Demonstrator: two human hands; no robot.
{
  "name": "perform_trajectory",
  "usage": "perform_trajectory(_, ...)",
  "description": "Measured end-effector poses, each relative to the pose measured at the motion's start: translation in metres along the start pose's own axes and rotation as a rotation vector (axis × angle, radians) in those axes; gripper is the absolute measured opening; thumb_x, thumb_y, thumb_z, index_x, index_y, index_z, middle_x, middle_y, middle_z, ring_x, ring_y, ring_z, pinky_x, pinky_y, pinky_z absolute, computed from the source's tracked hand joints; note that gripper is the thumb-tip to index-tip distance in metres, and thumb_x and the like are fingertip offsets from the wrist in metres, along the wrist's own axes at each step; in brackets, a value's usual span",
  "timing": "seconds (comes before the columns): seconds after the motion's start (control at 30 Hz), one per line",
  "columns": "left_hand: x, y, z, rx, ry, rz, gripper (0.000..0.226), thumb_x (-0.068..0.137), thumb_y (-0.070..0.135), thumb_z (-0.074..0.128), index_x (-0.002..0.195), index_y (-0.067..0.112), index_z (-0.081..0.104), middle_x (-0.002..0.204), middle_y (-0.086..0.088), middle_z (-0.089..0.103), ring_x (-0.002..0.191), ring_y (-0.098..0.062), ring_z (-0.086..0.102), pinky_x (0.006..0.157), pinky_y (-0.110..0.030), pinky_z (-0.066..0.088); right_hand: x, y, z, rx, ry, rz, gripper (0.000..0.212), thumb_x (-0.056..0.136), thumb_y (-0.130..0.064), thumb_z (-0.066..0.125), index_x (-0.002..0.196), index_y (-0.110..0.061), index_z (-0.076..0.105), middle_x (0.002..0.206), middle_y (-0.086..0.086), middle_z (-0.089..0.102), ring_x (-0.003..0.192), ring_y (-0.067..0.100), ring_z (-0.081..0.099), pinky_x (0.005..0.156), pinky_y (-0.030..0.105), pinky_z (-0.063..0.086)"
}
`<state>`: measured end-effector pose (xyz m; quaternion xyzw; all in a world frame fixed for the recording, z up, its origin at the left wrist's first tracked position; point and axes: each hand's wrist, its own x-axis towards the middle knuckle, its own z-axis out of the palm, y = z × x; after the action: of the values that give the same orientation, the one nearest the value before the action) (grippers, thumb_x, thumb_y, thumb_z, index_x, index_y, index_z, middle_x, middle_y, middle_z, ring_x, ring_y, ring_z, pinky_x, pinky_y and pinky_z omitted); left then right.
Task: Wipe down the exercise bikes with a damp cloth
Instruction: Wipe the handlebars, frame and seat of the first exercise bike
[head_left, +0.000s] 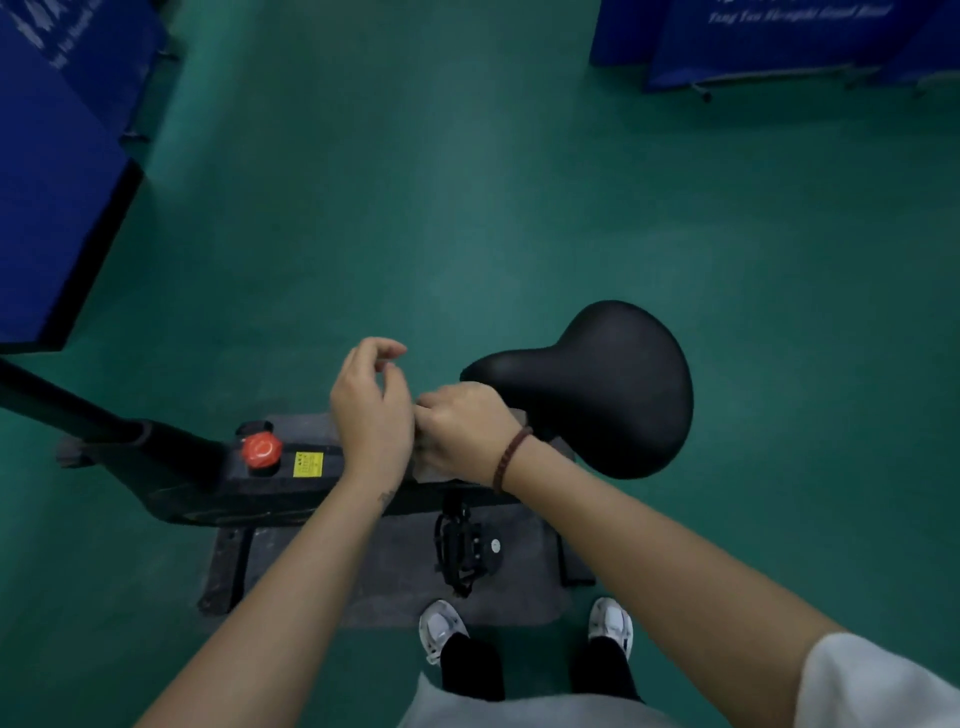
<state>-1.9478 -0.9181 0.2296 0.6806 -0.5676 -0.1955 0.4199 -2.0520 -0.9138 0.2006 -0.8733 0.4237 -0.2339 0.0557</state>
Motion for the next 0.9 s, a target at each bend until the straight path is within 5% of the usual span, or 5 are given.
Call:
perform_trajectory(0.17, 0.004, 0.006, 0.004, -0.06, -0.067, 0.033, 0.018, 0.087, -0.001, 0.043, 0.094, 0.004, 0.059, 0.096, -0.01, 0.062, 0.087, -0.019, 0.053, 0.073, -0.026, 0.036, 0.005, 0.04, -0.038, -0.18, 0.252, 0.445, 0.035, 0.075, -0.027, 0.043, 0.1, -0.016, 0.065, 0.088, 0.004, 0.068, 0.078, 0.025, 0.062, 0.068, 0.03, 0.044)
perform_trajectory(0.37, -0.01, 0.015, 0.017, -0.033, -0.349, 0.037, 0.024, 0.093, 0.008, 0.041, 0.11, 0.006, 0.059, 0.114, -0.008, 0.061, 0.105, -0.019, 0.054, 0.085, -0.023, 0.036, -0.012, 0.085, -0.049, -0.081, -0.273, 0.748, 0.033, 0.093, -0.035, 0.036, 0.07, -0.016, 0.05, 0.08, 0.012, 0.066, 0.08, 0.03, 0.059, 0.075, 0.034, 0.039)
perform_trajectory(0.5, -0.018, 0.015, 0.017, -0.018, -0.282, 0.0, 0.024, 0.093, 0.007, 0.041, 0.107, 0.006, 0.06, 0.112, -0.008, 0.062, 0.104, -0.021, 0.055, 0.084, -0.024, 0.037, -0.016, 0.068, -0.045, -0.046, -0.138, 0.654, 0.034, 0.084, -0.042, 0.024, 0.061, -0.025, 0.043, 0.069, -0.001, 0.056, 0.068, 0.02, 0.048, 0.09, 0.039, 0.042)
perform_trajectory(0.7, -0.034, 0.018, 0.013, -0.008, -0.106, -0.105, 0.019, 0.092, 0.006, 0.042, 0.098, 0.007, 0.06, 0.102, -0.007, 0.063, 0.093, -0.02, 0.055, 0.079, -0.029, 0.04, -0.034, 0.054, -0.027, 0.06, -0.188, 0.245, 0.041, 0.092, -0.035, 0.044, 0.126, -0.015, 0.056, 0.133, 0.001, 0.055, 0.132, 0.023, 0.039, 0.112, 0.041, 0.018)
perform_trajectory(0.9, -0.069, 0.01, 0.001, 0.079, -0.032, -0.172, 0.018, 0.093, 0.011, 0.043, 0.098, 0.008, 0.06, 0.099, -0.008, 0.064, 0.091, -0.023, 0.056, 0.074, -0.03, 0.04, -0.041, 0.029, -0.04, 0.172, -0.153, 0.221, 0.044, 0.093, -0.046, 0.029, 0.077, -0.012, 0.051, 0.074, 0.011, 0.061, 0.071, 0.027, 0.055, 0.07, 0.034, 0.037)
